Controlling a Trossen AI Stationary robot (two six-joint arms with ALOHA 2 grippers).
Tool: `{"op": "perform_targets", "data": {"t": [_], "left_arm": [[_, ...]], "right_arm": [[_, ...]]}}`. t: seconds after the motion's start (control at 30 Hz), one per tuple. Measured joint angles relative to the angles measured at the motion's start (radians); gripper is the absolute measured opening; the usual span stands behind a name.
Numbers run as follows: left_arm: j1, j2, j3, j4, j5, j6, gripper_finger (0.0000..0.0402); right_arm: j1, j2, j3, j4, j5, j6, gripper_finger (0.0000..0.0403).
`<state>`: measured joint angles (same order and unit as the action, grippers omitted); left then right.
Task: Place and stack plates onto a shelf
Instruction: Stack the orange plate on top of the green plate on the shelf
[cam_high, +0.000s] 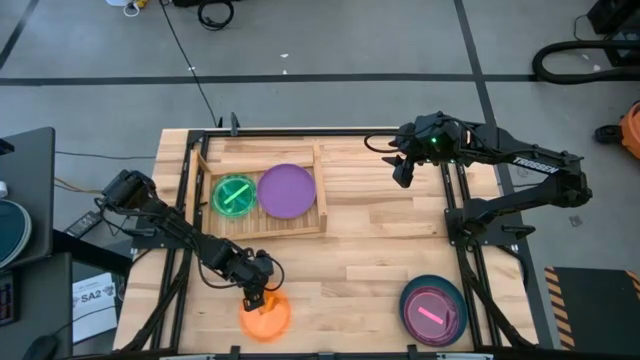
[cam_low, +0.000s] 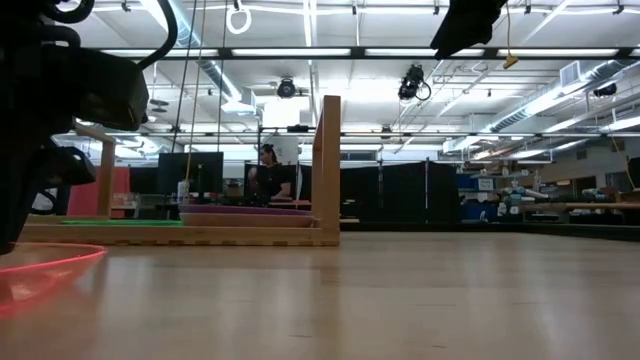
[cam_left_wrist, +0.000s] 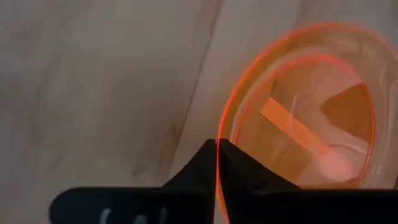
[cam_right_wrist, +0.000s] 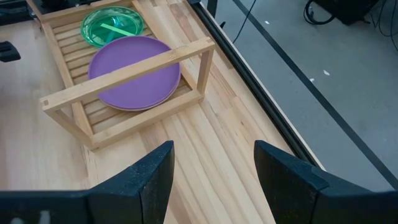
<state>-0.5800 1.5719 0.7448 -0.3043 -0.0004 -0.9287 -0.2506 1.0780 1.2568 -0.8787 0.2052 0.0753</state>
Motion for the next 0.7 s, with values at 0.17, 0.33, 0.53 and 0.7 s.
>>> {"op": "perform_targets", "data": {"t": [0.17, 0.33, 0.53, 0.7], "left_arm": [[0.0, 0.0, 0.0, 0.002, 0.0, 0.0, 0.0006], [0.0, 0.0, 0.0, 0.002, 0.0, 0.0, 0.0007], [0.0, 0.0, 0.0, 0.002, -0.001, 0.0, 0.0008], [0.0, 0.0, 0.0, 0.002, 0.001, -0.002, 0.0008]], "right_arm": [[0.0, 0.0, 0.0, 0.0, 0.0, 0.0, 0.0226], [0.0, 0.0, 0.0, 0.0, 0.0, 0.0, 0.0226], [0.0, 0.0, 0.0, 0.0, 0.0, 0.0, 0.0226], [0.0, 0.0, 0.0, 0.0, 0.0, 0.0, 0.0226]]}}
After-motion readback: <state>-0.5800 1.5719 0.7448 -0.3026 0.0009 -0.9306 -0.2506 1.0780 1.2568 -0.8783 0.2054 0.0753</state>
